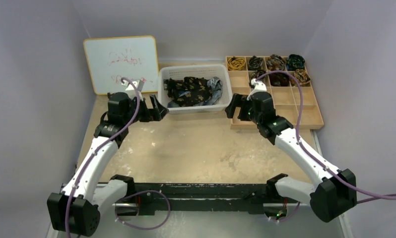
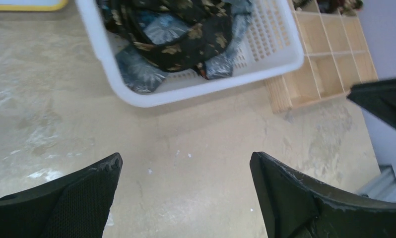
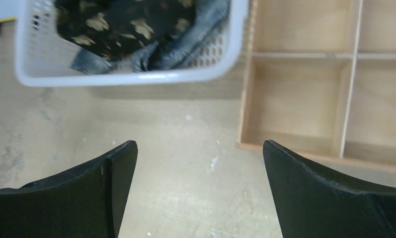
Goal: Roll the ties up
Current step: Pick up the tie from the bin.
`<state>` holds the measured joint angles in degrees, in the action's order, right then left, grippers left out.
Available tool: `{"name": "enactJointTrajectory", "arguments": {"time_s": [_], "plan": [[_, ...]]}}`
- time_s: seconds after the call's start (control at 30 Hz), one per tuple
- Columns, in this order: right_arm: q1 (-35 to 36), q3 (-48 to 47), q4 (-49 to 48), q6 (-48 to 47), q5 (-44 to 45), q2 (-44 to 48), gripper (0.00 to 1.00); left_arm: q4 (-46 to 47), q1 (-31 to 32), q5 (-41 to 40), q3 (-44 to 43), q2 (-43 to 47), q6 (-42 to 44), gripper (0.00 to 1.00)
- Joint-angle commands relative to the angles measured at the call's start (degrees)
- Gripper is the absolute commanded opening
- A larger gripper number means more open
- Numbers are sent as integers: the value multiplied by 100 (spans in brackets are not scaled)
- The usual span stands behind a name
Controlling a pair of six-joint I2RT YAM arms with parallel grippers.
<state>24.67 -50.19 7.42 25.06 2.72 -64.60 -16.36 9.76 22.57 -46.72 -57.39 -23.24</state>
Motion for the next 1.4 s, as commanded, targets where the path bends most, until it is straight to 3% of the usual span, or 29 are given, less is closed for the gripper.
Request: {"name": "enactJointTrajectory", "arguments": {"time_s": [0.0,0.2,0.3,0.43,0.6,0.7,0.77,0.9,1.0,1.13,1.23,1.37], "plan": [[33,423,27,652,591,285,99,-50,17,-1352,37,318,-694,100],[37,676,-270,1275,629,396,99,-834,17,-1614,-371,-206,-792,100],[38,550,-309,1322,506,242,99,-1275,-35,-1943,-416,-430,-1381,100],[38,286,-262,1266,474,38,99,-1348,-167,-1644,-308,-580,-1462,100],[38,129,-803,1057,-181,-109,99,-1229,-185,-1479,-266,-643,-1469,100],[38,239,-1655,1137,-544,-105,99,-1188,-194,-1188,-353,-751,-1323,100],[38,238,-1938,1163,-1242,-257,99,-1185,-194,-1063,-371,-824,-1235,100],[38,-539,-1872,996,-1258,-1149,97,-1195,-195,-900,-371,-846,-1116,96],[47,-1407,-1614,830,-1217,-2034,86,-1181,-194,-719,-319,-774,-1062,88],[92,-2388,-1247,633,-805,-3063,76,-1054,-194,-370,-182,-648,-968,87],[230,-3194,-899,378,-948,-3726,79,-986,-194,-349,-87,-509,-919,87],[491,-3839,-761,413,-427,-4571,80,-900,-198,-465,-13,-346,-945,87]]}}
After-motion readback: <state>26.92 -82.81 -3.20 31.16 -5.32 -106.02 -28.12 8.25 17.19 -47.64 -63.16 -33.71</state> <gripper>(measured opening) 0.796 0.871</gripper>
